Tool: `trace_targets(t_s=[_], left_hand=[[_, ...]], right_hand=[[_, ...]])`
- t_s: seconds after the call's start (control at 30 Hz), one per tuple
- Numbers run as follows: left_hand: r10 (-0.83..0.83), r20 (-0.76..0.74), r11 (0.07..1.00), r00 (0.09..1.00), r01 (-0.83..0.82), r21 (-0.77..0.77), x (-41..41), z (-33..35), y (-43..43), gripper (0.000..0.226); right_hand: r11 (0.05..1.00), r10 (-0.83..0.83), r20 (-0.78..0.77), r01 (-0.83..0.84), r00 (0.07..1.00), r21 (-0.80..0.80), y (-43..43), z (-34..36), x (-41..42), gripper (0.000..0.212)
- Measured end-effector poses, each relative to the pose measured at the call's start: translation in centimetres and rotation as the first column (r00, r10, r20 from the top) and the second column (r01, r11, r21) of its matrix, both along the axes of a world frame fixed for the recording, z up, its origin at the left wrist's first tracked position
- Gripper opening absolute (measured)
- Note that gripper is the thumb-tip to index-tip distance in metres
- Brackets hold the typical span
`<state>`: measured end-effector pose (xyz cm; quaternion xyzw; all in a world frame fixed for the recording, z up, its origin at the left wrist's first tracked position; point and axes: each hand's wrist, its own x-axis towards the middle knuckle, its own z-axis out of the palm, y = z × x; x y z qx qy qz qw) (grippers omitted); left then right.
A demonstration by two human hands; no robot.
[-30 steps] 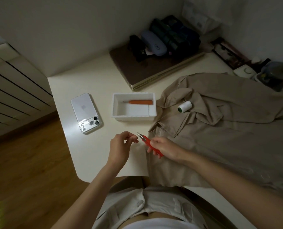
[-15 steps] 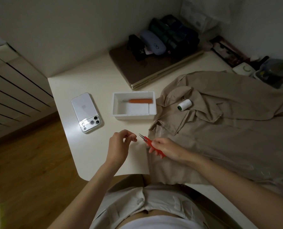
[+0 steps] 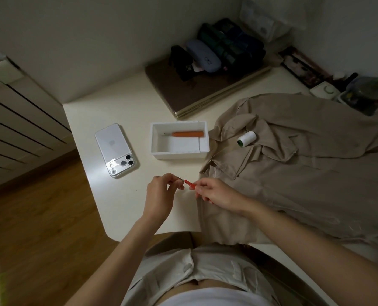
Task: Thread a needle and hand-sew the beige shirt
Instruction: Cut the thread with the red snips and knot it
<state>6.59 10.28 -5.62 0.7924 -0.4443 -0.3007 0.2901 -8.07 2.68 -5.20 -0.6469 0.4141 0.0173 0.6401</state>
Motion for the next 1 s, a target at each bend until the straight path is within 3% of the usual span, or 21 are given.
trace_targets(t_s=[0.33, 0.67, 0.83, 1.0], left_hand=[[-0.025, -0.003, 1.0, 1.0, 0.025, -0.003, 0.3, -0.2, 0.4, 0.016], [0.038, 0.025, 0.999, 0.999, -0.038, 0.005, 2.3, -0.2, 1.3, 0.017], [0.047, 0.002, 0.999, 0.999, -0.047, -0.008, 2.8, -0.5, 1.6, 0.015], [0.04, -0.021, 0.999, 0.999, -0.04, -0.023, 2.9, -0.3, 1.9, 0.017]], right_hand=[[0.998, -0.002, -0.02, 0.001, 1.0, -0.057, 0.6, -0.4, 0.3, 0.022], [0.962, -0.242, 0.087, 0.251, 0.966, -0.109, 0.3, 0.2, 0.5, 0.014], [0.904, -0.064, -0.126, 0.004, 0.99, -0.428, 0.1, -0.1, 0.8, 0.033], [0.778, -0.074, -0.281, -0.121, 0.957, -0.616, -0.3, -1.8, 2.6, 0.035]])
